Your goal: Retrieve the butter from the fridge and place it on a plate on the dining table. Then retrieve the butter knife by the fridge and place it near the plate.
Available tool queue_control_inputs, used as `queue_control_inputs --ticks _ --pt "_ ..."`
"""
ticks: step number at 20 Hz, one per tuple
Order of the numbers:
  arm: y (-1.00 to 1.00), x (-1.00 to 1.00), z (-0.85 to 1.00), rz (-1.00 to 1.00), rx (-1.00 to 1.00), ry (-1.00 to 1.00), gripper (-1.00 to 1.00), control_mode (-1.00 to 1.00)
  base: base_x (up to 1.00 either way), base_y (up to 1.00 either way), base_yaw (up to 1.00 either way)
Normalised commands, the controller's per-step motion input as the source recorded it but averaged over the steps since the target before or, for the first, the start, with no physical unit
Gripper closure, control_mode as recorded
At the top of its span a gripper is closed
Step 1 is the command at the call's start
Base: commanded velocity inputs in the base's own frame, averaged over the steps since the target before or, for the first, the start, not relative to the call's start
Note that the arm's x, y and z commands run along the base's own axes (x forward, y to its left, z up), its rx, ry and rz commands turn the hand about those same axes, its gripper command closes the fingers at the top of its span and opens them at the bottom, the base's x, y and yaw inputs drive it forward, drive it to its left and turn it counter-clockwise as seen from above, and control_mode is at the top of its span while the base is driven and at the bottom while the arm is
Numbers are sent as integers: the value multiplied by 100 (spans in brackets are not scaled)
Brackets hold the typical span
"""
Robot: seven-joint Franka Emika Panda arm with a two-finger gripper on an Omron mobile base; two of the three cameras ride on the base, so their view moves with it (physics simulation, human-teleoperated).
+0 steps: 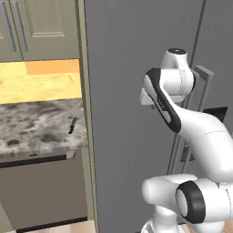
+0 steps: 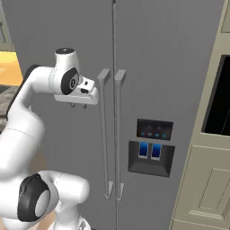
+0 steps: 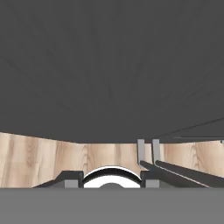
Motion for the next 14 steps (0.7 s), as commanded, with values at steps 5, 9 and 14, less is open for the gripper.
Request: queue_control_inputs --ticks 5,9,14 --pt "-2 0 -1 0 0 0 -100 100 -9 -9 0" --pt "0 0 0 0 0 0 -100 100 -35 -24 0" --pt "0 0 0 0 0 0 -100 100 -45 -26 0"
